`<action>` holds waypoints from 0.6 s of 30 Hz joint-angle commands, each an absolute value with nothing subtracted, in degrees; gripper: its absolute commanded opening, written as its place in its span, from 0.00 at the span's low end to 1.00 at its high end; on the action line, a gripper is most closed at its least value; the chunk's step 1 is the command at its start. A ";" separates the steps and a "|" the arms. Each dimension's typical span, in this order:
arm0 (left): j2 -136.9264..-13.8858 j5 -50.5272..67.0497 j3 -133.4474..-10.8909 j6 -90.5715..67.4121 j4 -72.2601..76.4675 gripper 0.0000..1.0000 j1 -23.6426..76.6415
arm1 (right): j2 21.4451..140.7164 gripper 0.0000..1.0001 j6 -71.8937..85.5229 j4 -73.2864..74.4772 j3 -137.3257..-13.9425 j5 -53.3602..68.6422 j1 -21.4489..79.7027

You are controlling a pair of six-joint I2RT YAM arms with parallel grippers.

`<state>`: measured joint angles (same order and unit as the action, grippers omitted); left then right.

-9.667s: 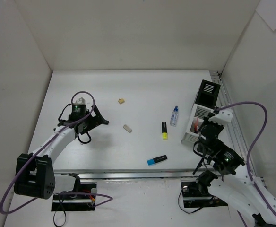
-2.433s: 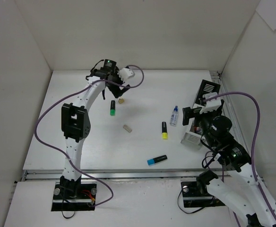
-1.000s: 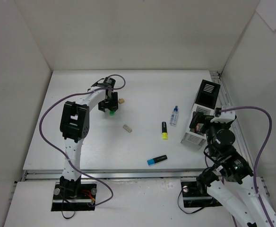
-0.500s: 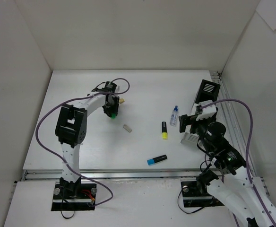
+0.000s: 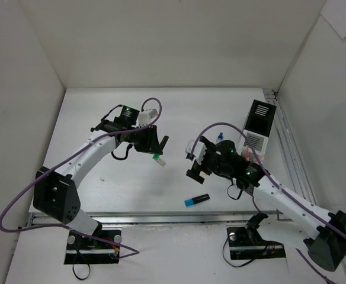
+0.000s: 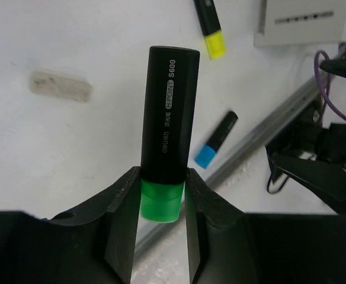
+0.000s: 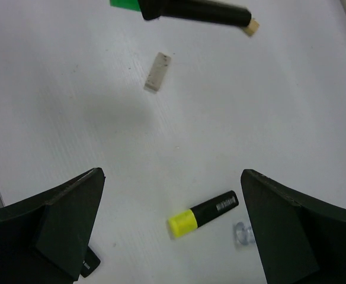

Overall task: Sort the stationery into containers
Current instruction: Place the pen in the storage box.

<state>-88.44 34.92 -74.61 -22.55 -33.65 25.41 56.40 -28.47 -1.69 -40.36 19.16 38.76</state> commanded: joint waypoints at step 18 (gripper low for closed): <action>-89.56 43.77 -83.23 -21.71 -57.92 0.00 35.94 | 75.93 0.87 -48.43 -8.88 -52.82 16.17 55.55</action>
<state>-91.18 43.24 -79.20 -23.77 -54.39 34.59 75.16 -46.63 -6.50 -48.99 15.53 54.83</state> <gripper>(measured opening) 0.273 0.879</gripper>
